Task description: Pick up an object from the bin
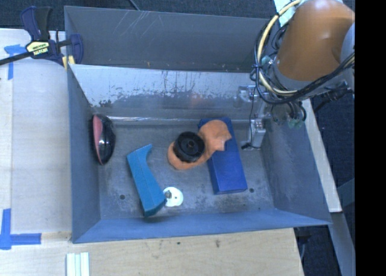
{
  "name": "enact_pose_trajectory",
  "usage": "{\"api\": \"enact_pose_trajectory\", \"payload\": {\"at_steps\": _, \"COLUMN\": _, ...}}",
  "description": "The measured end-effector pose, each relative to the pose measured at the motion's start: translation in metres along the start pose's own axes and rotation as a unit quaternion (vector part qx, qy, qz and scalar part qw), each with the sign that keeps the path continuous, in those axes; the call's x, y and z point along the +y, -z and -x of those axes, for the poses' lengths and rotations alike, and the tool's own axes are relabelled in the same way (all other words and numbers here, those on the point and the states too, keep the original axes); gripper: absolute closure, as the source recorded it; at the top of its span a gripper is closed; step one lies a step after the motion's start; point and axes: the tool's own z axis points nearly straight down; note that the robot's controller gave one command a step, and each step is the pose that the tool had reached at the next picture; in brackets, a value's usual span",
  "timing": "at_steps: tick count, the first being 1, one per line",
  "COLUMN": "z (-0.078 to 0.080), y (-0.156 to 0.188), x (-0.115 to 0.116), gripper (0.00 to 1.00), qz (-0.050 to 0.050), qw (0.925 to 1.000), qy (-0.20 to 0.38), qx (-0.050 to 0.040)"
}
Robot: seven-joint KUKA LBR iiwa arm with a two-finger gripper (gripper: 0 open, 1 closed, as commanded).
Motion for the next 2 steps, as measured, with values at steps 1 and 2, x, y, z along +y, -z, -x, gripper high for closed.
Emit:
{"api": "enact_pose_trajectory", "payload": {"at_steps": 1, "z": 0.0, "y": 0.0, "x": 0.0, "gripper": 0.0, "qz": 0.0, "qw": 1.0, "qy": 0.0, "qx": 0.0}}
{"api": "enact_pose_trajectory", "payload": {"at_steps": 2, "z": 0.009, "y": -0.053, "x": 0.035, "gripper": 0.0, "qz": 0.0, "qw": 1.0, "qy": 0.006, "qx": -0.0031}}
